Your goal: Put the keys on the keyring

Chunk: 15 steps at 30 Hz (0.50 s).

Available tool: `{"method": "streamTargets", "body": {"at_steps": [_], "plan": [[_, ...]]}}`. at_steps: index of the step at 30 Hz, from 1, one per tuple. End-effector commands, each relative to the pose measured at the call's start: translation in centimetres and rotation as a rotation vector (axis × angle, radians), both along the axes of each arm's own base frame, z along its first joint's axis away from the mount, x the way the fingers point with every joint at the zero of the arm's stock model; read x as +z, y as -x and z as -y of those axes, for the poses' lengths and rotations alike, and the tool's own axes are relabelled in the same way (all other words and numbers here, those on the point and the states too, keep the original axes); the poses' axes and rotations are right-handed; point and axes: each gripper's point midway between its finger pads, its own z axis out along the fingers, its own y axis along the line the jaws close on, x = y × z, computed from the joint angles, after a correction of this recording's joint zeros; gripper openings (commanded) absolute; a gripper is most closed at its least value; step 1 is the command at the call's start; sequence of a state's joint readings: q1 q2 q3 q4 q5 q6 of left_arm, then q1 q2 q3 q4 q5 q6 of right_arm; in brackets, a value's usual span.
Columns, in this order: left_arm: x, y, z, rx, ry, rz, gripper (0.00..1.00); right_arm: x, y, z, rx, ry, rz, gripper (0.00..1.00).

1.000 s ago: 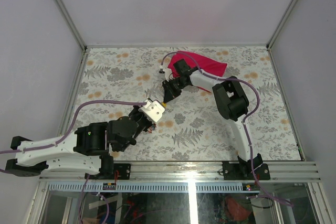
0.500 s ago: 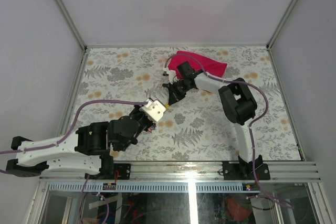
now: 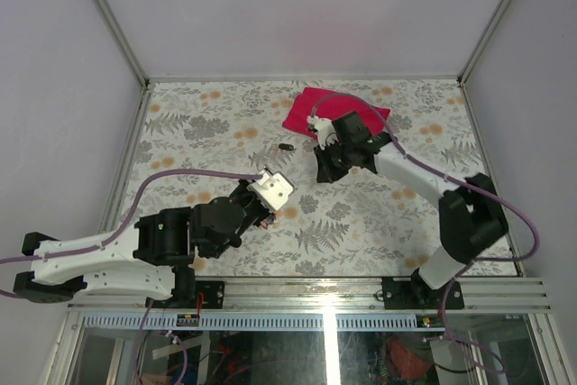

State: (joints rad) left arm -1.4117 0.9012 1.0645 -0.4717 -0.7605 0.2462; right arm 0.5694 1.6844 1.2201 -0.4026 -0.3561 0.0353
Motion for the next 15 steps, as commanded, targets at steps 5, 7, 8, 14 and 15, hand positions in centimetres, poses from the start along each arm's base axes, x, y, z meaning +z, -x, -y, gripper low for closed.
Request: {"method": "streamTargets", "body": {"at_steps": [5,7,8,14,15], "plan": [[3.3,0.7,2.6,-0.108,0.092,0.025,0.00,11.0,5.7,0.8,0.069,-0.289,0.224,0.00],[3.4,0.8,3.0,-0.132,0.081,0.040,0.00,13.4,6.9,0.8,0.101,-0.347,0.259,0.00],[3.4,0.8,3.3,-0.144,0.074,0.047,0.00,14.3,7.4,0.8,0.116,-0.367,0.272,0.00],[3.9,1.9,5.7,-0.270,0.056,0.072,0.00,18.8,9.8,1.9,0.170,-0.456,0.421,0.00],[4.1,2.2,6.1,-0.295,0.058,0.075,0.00,19.4,10.2,1.9,0.190,-0.475,0.453,0.00]]}}
